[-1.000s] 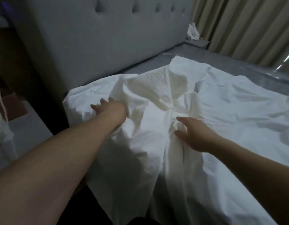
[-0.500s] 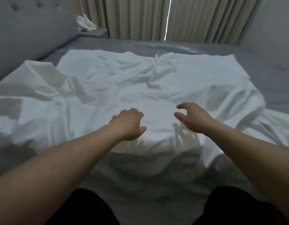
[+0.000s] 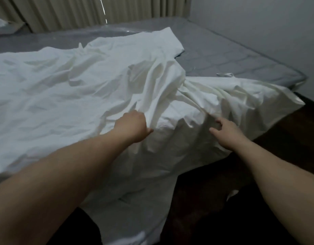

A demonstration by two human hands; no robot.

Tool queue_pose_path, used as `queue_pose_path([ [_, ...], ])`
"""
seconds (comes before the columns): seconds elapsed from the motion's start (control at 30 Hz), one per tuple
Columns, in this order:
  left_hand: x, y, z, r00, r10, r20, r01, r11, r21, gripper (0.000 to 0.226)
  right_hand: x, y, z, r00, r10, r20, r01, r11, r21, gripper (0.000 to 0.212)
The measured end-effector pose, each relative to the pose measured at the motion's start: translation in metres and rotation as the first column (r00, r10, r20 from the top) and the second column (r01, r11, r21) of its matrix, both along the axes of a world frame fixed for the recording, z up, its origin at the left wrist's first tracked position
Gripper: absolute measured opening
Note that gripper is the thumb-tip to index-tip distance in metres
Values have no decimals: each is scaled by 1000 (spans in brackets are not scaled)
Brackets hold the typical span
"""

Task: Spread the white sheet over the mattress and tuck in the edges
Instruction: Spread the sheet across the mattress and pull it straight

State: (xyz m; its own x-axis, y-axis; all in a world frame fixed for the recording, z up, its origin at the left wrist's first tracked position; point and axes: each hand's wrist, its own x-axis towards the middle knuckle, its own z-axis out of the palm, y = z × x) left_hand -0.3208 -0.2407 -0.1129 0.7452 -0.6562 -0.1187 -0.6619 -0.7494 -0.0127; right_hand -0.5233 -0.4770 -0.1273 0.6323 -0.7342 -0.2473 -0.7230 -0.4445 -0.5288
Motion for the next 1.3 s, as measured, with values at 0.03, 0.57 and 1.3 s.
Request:
queue_pose_path([
  [0.03, -2, -12, -4, 1000, 0, 16, 0, 1000, -30, 51, -14, -16, -6, 998, -51, -41, 53, 997, 53, 62],
  [0.57, 60, -101, 119, 908, 70, 414, 53, 959, -279, 30, 27, -32, -20, 975, -219, 40, 153, 790, 593, 69],
  [1.3, 112, -54, 98, 895, 443, -60, -425, 800, -423, 49, 90, -60, -36, 761, -597, 255, 523, 796, 305, 53],
])
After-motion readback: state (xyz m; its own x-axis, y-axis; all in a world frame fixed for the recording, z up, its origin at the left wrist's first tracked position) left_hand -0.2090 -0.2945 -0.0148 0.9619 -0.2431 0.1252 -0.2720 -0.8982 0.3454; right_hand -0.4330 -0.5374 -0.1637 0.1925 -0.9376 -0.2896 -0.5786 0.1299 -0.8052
